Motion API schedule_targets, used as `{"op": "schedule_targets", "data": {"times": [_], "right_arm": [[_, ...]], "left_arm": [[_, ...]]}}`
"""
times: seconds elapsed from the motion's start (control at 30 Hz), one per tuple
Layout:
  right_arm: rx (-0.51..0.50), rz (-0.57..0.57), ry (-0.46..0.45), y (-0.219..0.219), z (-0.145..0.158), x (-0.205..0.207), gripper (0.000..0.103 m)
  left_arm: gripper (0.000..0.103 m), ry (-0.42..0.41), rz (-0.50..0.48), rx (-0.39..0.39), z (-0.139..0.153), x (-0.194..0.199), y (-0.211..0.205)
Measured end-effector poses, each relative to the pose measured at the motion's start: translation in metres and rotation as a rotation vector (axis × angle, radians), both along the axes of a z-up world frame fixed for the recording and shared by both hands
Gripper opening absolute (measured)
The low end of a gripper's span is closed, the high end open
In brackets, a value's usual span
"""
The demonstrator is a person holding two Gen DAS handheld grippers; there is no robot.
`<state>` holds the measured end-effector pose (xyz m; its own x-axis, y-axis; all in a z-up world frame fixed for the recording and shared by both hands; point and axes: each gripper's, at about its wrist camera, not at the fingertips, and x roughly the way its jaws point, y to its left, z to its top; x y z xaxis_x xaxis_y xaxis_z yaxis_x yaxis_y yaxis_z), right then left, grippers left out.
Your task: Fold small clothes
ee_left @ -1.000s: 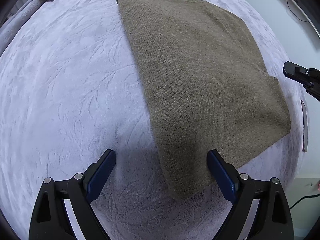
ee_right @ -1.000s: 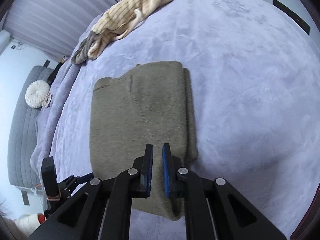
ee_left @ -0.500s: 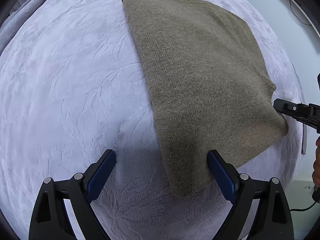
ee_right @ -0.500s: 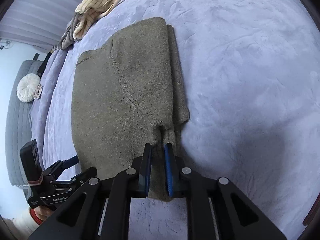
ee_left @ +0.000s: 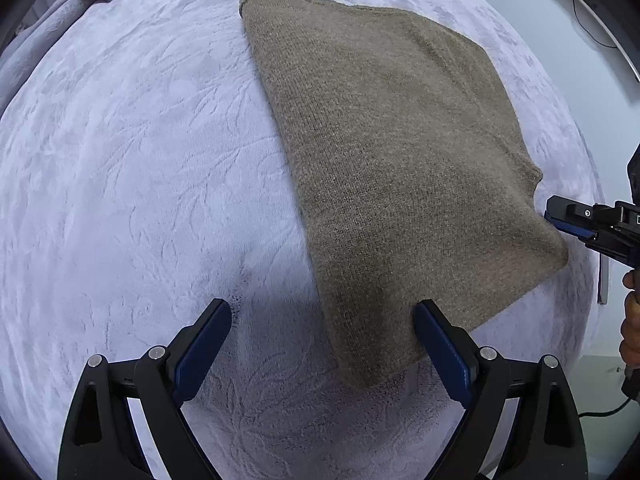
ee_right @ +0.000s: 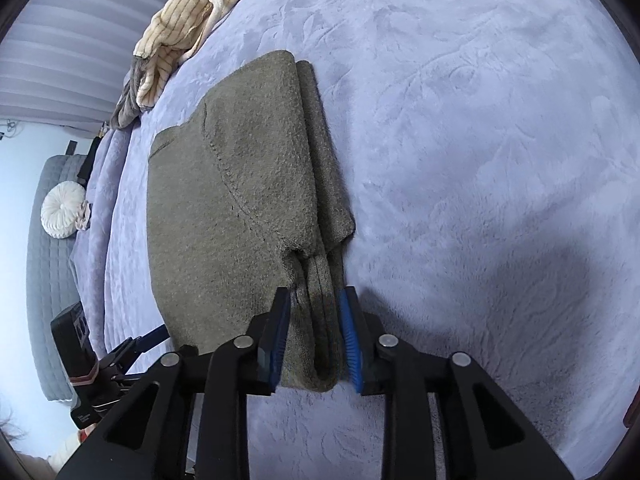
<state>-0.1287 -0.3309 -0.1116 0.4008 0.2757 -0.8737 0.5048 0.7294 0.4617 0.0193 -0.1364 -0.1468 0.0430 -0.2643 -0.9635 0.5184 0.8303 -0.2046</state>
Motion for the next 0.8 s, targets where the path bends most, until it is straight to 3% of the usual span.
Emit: {"op": "schedule_targets", "data": {"times": [0.2, 0.27, 0.33, 0.5, 0.67, 0.8], "right_arm": [[-0.010, -0.002, -0.022, -0.006, 0.005, 0.006, 0.044], [-0.009, -0.003, -0.026, -0.008, 0.006, 0.008, 0.045], [-0.002, -0.003, -0.028, -0.009, 0.005, 0.009, 0.049], [0.004, 0.002, -0.034, -0.012, 0.003, 0.013, 0.056], [0.005, 0.019, -0.048, -0.016, 0.003, 0.021, 0.056], [0.002, 0.031, -0.055, -0.021, 0.002, 0.029, 0.057]], "left_arm": [[0.094, -0.025, 0.036, 0.001, 0.008, 0.010, 0.000], [0.102, -0.045, 0.054, 0.010, 0.010, 0.013, 0.000], [0.103, -0.047, 0.075, 0.006, 0.012, 0.016, 0.000], [0.103, -0.014, 0.115, 0.002, 0.011, 0.028, -0.002], [0.103, 0.015, 0.166, 0.036, -0.001, 0.035, -0.003], [0.103, 0.070, 0.181, 0.012, -0.009, 0.036, -0.005]]}}
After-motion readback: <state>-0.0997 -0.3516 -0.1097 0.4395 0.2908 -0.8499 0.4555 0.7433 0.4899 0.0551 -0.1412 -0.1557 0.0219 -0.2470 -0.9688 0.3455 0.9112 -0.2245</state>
